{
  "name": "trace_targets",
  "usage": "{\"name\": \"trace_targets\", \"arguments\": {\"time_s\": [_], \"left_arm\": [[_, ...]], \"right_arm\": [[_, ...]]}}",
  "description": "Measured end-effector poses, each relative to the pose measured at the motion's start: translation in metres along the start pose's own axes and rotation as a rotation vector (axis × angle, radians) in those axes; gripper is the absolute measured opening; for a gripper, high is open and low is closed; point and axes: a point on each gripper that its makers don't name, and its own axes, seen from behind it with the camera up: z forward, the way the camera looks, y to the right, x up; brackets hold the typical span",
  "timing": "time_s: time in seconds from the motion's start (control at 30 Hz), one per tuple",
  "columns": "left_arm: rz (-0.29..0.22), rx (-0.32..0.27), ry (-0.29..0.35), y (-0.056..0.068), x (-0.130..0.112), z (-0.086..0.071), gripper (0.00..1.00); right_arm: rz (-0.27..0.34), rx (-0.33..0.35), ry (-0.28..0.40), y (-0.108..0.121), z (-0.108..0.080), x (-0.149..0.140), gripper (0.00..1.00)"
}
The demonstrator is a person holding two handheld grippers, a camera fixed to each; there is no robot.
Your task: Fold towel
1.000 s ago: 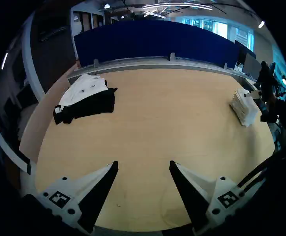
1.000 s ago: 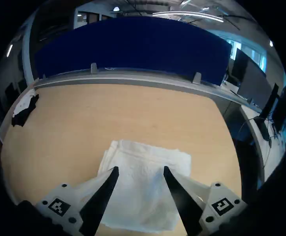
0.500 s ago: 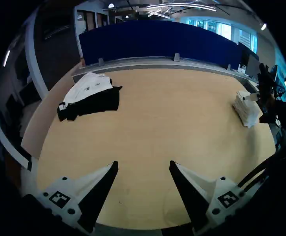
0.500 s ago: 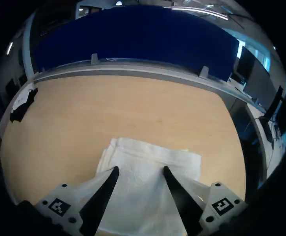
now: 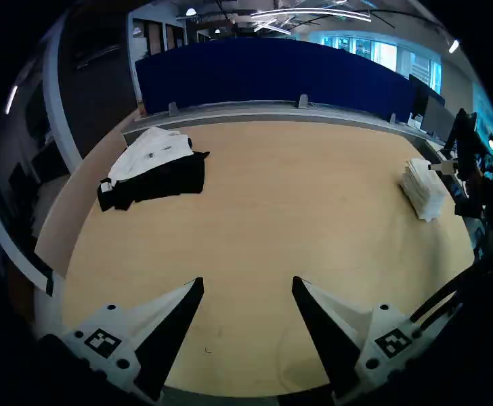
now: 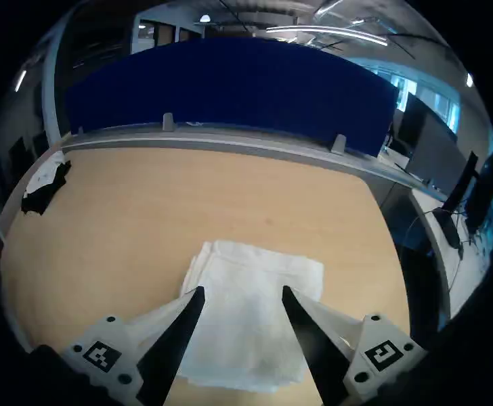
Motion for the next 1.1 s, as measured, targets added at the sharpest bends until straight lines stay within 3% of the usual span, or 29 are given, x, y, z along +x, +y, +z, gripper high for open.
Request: {"name": "trace_targets", "arguments": {"time_s": [0.6, 0.9, 1.1], "left_arm": [[-0.040, -0.061, 0.086, 0.003, 0.035, 0.010, 0.97], [-0.040, -0.084, 0.143, 0.004, 0.055, 0.014, 0.97], [-0.051, -0.106, 0.231, 0.004, 0.080, 0.011, 0.97]], "right_arm": [[0.119, -0.013, 0.217, -0.061, -0.097, 0.013, 0.88], [0.106, -0.035, 0.357, -0.087, -0.140, 0.036, 0.88], [0.111, -0.043, 0.460, -0.098, -0.162, 0.053, 0.89]]}}
